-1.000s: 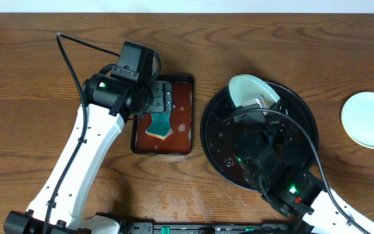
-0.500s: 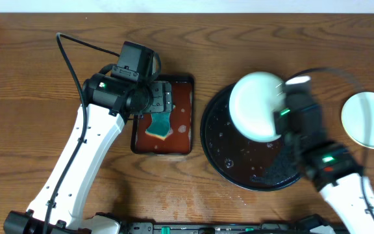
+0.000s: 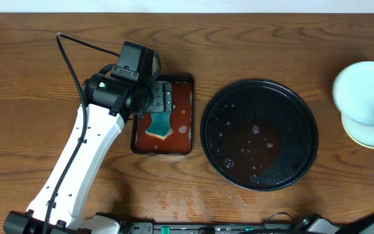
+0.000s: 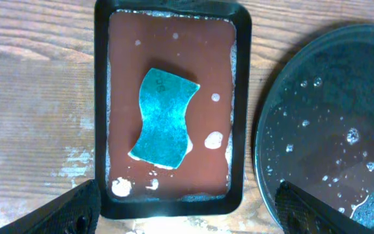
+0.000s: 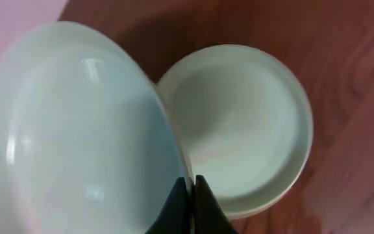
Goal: Clean dirty plates on tray and stack at the side
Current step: 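Carry the white plate right and stack it on the plate pile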
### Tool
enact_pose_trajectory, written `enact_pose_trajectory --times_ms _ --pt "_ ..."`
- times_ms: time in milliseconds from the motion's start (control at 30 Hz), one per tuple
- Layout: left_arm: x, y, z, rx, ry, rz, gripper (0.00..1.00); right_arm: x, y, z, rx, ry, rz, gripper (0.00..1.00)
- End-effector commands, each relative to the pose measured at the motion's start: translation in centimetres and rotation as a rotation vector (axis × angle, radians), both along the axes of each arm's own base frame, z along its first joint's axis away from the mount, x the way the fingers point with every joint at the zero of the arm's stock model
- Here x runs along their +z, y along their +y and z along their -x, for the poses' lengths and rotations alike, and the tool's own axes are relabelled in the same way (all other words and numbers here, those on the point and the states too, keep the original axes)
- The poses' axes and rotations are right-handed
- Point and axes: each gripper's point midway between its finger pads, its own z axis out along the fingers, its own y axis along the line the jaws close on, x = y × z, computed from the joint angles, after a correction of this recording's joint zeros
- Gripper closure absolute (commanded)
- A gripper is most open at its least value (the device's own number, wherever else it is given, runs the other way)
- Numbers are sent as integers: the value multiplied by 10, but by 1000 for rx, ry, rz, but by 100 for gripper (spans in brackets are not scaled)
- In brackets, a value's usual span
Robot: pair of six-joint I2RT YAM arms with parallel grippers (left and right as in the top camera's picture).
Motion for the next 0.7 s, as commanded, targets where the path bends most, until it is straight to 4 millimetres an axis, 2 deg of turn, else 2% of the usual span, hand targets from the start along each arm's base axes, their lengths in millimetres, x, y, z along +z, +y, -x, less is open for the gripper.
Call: enact_pose_trajectory --times_ms 0,100,233,267,300,333,400,467,533,600,633,667 --pt "10 -1 -4 1 -27 11 14 -29 -26 6 -131 -10 -120 99" --pt "10 -1 -4 1 -27 11 14 -57 -45 21 -200 53 -145 99" --pt "10 -1 -4 1 -27 11 14 -78 -54 30 -195 114 -135 97" --pt "10 -1 -4 1 -27 11 13 -80 -57 33 -200 138 -114 83" --pt "10 -1 -4 2 -27 11 14 -81 -60 38 -219 161 -99 60" --pt "10 -1 -4 1 -27 11 14 -79 -61 41 -230 169 -87 51" --pt "10 -1 -4 2 -27 11 14 -63 -54 31 -195 105 -96 50" --pt "10 -1 -4 1 -27 11 13 -39 -37 8 -94 -9 -112 50" --pt "10 -1 -4 1 -27 11 14 -2 -4 -19 55 -138 -117 50" --pt "10 -1 -4 2 -27 11 13 37 41 -41 219 -239 -104 51" --pt "10 -1 -4 1 -27 11 14 56 69 -50 327 -278 -74 51" --pt "10 -1 -4 1 -27 11 13 79 112 -56 475 -311 -14 51"
